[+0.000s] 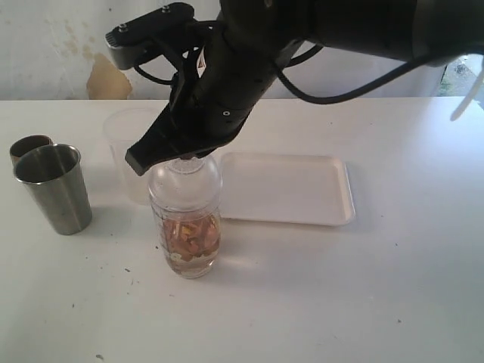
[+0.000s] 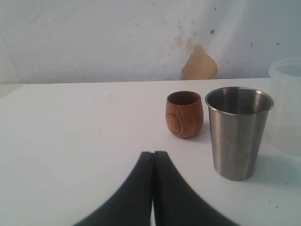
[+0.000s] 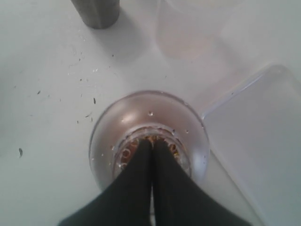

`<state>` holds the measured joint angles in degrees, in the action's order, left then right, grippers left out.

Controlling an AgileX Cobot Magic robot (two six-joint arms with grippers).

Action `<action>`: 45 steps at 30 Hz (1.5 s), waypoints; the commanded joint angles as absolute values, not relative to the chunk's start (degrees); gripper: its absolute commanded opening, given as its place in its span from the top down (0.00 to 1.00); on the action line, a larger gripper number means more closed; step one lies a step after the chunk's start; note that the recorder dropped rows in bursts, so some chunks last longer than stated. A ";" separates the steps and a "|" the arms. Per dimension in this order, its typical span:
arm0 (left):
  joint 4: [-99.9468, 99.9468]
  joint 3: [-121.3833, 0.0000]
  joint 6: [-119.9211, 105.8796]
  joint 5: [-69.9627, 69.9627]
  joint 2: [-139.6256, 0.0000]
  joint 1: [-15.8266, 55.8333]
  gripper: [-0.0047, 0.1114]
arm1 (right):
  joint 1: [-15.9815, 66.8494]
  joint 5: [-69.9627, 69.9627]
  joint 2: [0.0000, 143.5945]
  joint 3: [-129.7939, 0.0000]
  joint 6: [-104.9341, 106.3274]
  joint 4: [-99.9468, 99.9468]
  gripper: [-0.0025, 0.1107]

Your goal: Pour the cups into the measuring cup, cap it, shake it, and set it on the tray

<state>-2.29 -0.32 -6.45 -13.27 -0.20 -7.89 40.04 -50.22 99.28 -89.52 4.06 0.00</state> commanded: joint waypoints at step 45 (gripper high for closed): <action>-2.24 0.00 -6.27 -13.38 0.00 -7.88 0.96 | 39.95 -68.39 109.34 -95.53 4.80 2.97 0.98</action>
<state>-2.29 -0.32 -6.45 -13.27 -0.20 -7.89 40.04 -61.79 105.29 -97.47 4.18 2.22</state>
